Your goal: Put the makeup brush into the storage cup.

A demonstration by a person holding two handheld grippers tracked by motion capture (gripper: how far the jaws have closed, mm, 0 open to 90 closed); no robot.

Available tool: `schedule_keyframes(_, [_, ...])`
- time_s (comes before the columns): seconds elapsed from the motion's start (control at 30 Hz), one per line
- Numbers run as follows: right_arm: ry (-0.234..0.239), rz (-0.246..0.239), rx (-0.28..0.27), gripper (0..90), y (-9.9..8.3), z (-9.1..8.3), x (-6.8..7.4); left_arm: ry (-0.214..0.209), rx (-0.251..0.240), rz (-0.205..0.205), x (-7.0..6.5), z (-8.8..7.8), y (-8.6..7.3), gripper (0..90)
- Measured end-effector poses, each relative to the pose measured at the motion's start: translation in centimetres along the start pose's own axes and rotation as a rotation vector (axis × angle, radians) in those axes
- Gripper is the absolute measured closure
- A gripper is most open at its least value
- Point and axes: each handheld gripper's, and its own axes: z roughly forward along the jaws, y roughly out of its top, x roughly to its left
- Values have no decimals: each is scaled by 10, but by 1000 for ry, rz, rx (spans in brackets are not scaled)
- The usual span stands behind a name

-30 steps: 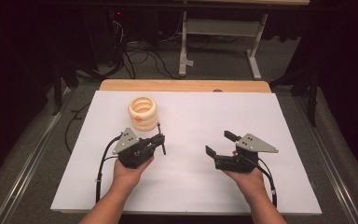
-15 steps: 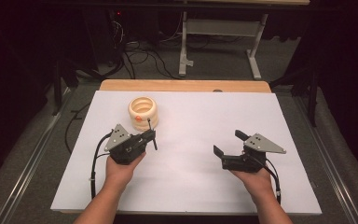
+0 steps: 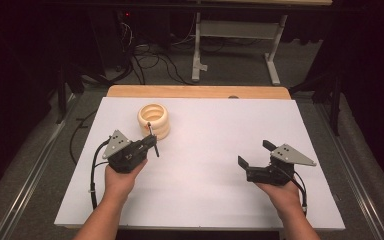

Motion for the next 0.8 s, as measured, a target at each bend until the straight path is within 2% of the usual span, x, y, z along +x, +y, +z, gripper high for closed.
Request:
schedule_keyframes(0.27, [-19, -1, 9, 11, -6, -6, -9, 40, -3, 16, 7, -4, 1, 832])
schedule_keyframes(0.43, [-28, 16, 18, 12, -9, -9, -13, 71, -17, 4, 16, -11, 3, 832])
schedule_keyframes(0.8, [-25, 2, 24, 11, -11, -6, -11, 127, -38, -20, 34, -23, 4, 832])
